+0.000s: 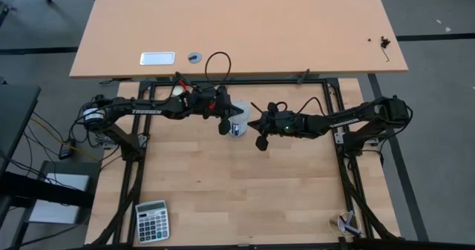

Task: Screw lightbulb
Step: Insert the lightbulb into the lamp

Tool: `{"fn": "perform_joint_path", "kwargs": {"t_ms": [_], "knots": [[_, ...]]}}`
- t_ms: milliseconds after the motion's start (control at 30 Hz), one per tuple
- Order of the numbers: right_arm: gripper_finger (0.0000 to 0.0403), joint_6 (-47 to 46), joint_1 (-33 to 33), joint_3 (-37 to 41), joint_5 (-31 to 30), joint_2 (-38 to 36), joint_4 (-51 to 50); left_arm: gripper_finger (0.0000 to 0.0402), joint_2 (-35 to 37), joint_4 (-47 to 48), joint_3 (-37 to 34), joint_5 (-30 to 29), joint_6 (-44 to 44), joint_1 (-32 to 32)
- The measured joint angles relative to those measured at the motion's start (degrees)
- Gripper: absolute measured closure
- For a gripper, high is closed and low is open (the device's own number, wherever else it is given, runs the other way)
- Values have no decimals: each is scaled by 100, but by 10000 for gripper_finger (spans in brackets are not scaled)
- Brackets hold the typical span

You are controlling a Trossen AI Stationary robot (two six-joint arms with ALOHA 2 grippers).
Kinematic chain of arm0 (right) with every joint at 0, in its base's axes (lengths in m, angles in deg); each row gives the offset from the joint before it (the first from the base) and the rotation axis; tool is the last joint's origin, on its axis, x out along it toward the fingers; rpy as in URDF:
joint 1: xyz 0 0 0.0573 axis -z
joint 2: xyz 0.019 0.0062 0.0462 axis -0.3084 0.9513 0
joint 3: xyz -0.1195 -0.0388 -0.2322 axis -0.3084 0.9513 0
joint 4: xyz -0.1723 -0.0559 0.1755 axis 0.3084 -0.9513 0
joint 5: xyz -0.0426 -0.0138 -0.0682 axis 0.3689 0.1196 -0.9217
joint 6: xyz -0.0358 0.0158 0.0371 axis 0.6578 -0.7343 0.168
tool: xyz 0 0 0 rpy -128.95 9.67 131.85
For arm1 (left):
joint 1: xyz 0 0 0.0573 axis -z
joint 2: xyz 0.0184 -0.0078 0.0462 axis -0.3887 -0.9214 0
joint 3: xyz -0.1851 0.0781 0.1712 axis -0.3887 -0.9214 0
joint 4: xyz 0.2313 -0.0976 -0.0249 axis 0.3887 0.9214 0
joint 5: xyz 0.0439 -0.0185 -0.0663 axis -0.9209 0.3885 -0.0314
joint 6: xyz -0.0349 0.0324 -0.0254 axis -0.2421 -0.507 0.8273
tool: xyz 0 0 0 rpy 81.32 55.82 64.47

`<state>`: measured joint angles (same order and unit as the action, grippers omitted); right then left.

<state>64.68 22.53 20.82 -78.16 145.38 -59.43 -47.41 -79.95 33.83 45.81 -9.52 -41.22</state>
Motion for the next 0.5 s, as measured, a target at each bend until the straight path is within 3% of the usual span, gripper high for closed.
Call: {"fn": "perform_joint_path", "kwargs": {"t_ms": [500], "knots": [[392, 91, -88, 0, 38, -157, -47, 401, -9, -217, -8, 275, -4, -4]]}}
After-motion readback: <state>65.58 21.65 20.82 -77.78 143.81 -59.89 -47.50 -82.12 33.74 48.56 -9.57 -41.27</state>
